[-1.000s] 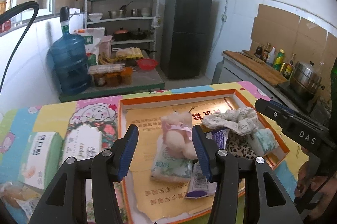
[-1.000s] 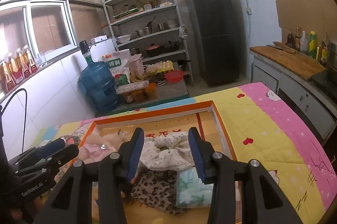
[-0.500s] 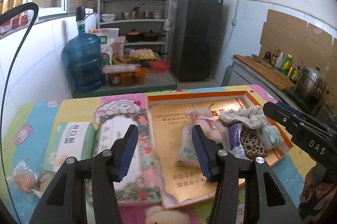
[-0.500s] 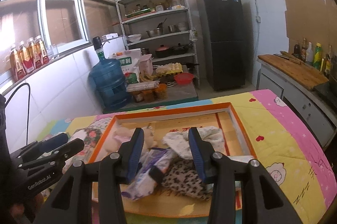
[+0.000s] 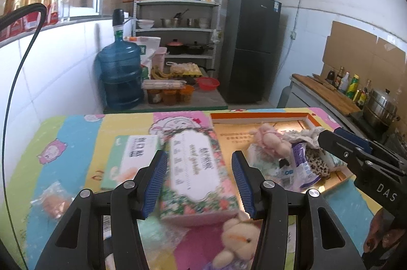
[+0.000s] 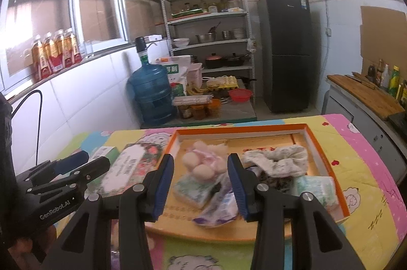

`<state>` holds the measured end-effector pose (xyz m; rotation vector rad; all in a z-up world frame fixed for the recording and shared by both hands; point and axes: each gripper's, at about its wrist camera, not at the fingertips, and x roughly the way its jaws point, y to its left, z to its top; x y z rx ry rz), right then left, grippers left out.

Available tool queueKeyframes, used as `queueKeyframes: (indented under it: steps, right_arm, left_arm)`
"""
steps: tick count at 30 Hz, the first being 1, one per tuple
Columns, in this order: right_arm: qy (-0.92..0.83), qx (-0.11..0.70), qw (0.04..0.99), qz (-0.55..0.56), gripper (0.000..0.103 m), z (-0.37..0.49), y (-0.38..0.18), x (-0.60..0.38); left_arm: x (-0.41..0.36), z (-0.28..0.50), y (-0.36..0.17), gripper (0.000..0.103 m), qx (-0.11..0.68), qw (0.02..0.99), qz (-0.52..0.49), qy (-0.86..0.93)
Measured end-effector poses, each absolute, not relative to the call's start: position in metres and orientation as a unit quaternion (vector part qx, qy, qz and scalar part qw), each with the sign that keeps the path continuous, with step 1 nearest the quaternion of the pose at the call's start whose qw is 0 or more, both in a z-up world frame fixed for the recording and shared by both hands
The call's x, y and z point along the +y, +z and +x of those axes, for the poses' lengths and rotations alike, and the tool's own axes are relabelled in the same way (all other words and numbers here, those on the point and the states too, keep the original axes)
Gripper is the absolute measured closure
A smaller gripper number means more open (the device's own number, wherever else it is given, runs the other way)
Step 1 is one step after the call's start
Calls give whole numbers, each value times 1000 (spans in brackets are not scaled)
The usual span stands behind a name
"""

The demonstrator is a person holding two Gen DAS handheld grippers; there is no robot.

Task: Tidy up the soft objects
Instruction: 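Move both grippers back to the remaining items on the quilt, then grasp the black-banded snack bag with the left gripper while the right grasps the purple-dress teddy bear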

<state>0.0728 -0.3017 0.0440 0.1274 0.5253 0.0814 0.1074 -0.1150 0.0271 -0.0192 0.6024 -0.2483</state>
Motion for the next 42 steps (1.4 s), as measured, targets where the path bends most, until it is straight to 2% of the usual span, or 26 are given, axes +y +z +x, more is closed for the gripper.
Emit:
queueKeyframes:
  steps: [23, 25, 27, 28, 42]
  right_arm:
    - [65, 268, 960, 44, 59, 37, 46, -224]
    - [64, 270, 960, 42, 51, 34, 43, -218]
    - [65, 274, 959, 42, 28, 32, 39, -214]
    - [67, 277, 958, 41, 25, 31, 36, -211]
    - [64, 315, 944, 81, 24, 25, -11, -202]
  left_arm:
    - [0, 61, 14, 48, 292, 952, -64, -74]
    - [7, 57, 11, 48, 292, 951, -69, -72]
    - [12, 53, 7, 48, 292, 951, -70, -71]
    - [13, 52, 6, 48, 293, 951, -69, -70]
    - [23, 39, -31, 48, 321, 941, -83, -72]
